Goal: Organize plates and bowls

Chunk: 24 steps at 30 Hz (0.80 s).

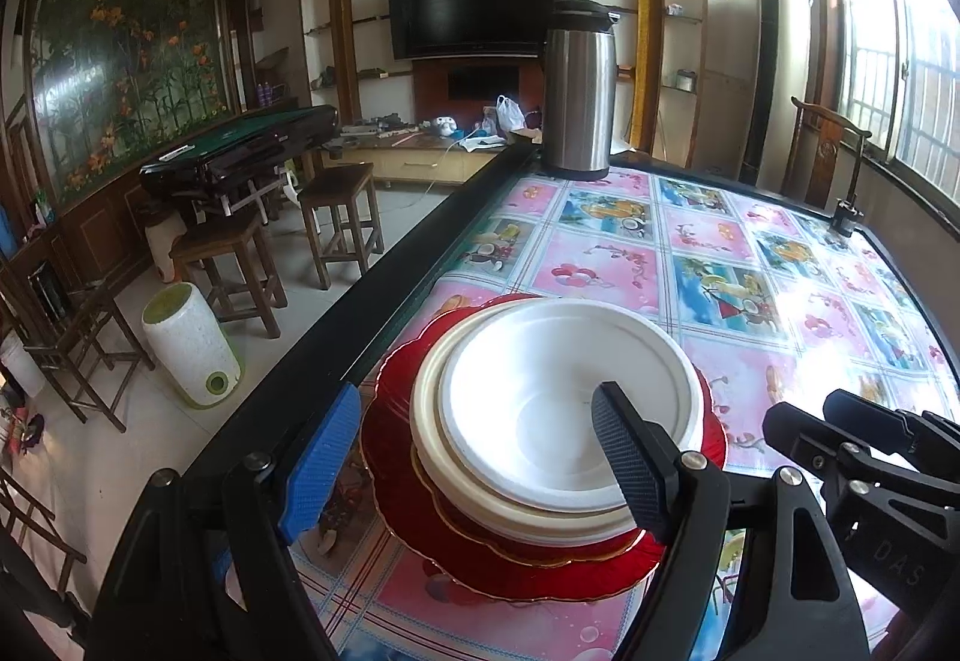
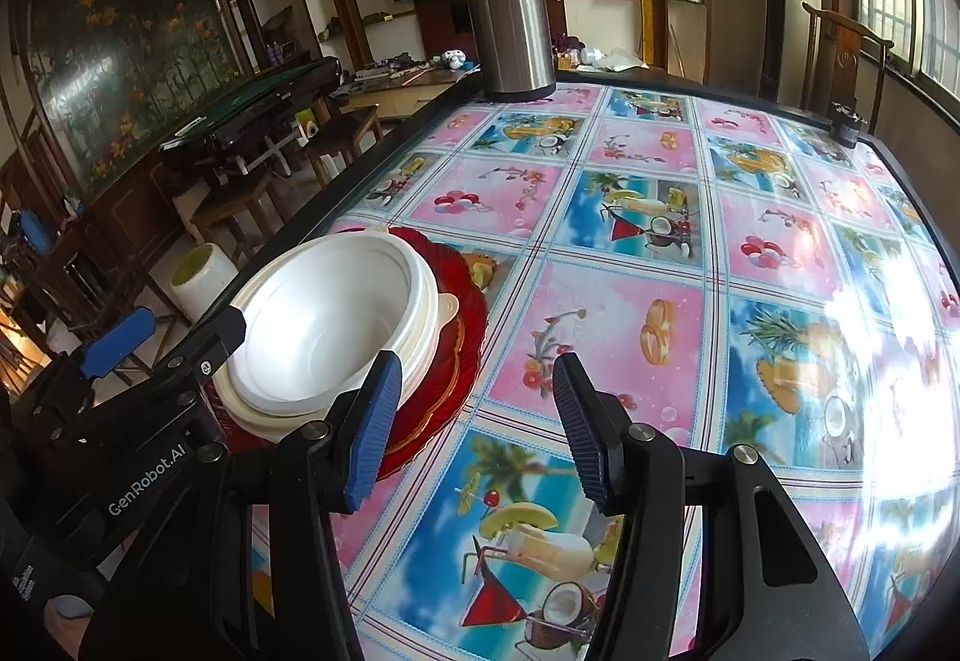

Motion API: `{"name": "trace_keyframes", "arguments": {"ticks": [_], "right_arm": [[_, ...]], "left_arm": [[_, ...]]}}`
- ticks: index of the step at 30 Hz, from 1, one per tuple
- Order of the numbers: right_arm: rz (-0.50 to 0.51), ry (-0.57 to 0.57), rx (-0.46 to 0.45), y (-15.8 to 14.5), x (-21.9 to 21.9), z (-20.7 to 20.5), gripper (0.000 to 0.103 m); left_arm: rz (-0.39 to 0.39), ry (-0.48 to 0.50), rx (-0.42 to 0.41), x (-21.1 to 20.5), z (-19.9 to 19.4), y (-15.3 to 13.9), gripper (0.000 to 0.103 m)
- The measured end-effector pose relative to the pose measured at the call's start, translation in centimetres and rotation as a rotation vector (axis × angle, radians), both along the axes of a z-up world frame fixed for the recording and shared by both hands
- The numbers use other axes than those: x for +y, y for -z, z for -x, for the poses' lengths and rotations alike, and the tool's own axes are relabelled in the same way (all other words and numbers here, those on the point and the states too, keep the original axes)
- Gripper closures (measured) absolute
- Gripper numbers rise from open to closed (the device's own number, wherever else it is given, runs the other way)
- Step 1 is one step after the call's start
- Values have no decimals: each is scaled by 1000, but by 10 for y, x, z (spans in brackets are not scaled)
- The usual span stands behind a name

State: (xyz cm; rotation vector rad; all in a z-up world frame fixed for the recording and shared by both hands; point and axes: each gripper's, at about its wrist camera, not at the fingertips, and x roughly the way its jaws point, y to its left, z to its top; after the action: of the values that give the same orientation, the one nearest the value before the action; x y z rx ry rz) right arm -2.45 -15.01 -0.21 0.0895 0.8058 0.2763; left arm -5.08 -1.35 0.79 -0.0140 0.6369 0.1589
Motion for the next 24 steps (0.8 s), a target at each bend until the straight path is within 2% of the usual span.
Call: {"name": "trace_keyframes", "arguments": {"ticks": [24], "right_arm": [[19,-19,41,14,13,-9,50]], "left_arm": [[3,-7,6,8,-4,4,23]]}}
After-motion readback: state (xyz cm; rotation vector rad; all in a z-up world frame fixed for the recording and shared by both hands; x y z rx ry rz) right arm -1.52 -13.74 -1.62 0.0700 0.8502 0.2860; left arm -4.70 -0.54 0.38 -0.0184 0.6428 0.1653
